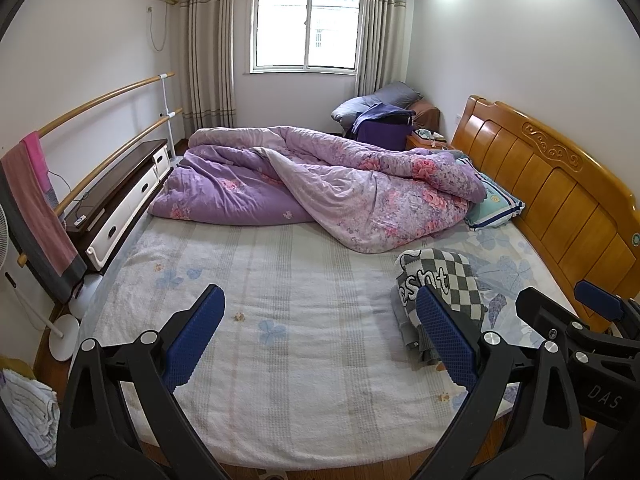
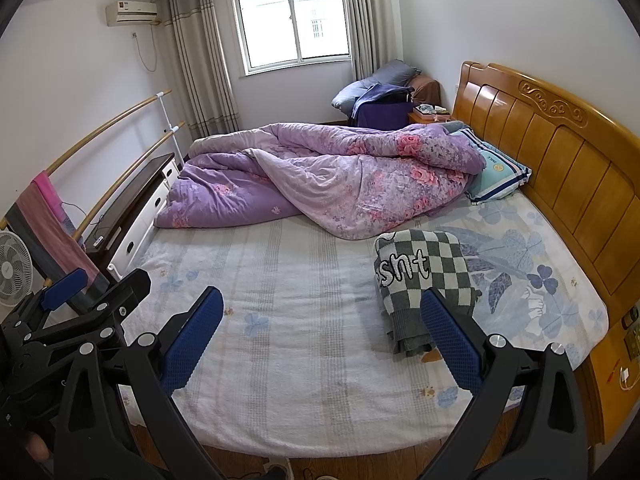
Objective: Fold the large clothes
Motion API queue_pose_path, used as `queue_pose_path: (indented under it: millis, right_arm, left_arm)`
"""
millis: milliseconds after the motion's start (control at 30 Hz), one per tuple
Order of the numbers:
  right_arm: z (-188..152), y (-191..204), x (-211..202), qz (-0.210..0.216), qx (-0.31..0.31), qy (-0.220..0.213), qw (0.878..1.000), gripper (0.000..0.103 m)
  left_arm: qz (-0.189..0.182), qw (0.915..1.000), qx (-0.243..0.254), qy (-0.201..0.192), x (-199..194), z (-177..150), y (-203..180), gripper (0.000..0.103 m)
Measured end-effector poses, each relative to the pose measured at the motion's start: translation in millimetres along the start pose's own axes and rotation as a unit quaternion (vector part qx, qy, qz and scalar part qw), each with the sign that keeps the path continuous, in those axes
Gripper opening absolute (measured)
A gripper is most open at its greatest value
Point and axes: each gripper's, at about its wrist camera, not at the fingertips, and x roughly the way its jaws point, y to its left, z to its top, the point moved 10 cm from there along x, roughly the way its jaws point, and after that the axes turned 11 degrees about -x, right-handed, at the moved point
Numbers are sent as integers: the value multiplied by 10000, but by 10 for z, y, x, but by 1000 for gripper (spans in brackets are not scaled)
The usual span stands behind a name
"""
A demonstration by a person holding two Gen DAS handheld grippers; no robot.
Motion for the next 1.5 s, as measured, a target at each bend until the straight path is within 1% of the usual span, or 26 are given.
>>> queue_pose_path:
  millis: [167, 433, 633, 967, 1200, 1333, 1500]
  right_arm:
    - [-30, -6, 4, 13, 0, 40, 10000, 95]
    - [-35, -30, 31, 7, 7, 55, 10000, 95]
    - [-110, -76, 28, 12, 20, 124, 9999, 95]
    - [-101, -149, 76, 47, 14, 211, 9998, 95]
    - [-58, -155, 155, 46, 5, 260, 9997, 95]
    - [-15, -156, 217, 38, 2, 255, 9997, 95]
    - [35, 17, 383, 50, -24, 315, 9995, 95]
  left_arm:
    - [4, 10000, 12, 38, 6, -61, 12, 97]
    - [-3, 10000, 16, 49, 21, -39, 11, 97]
    - [-1, 9999, 25, 124, 75, -119, 14, 97]
    - [-6, 9998, 2, 197, 120, -141, 24, 97]
    - [-71, 9994, -62, 321, 241, -135, 45, 97]
    - [-149, 9988, -154, 437, 337, -129, 100, 97]
    - [-176, 9983, -234, 495, 478, -45, 298, 97]
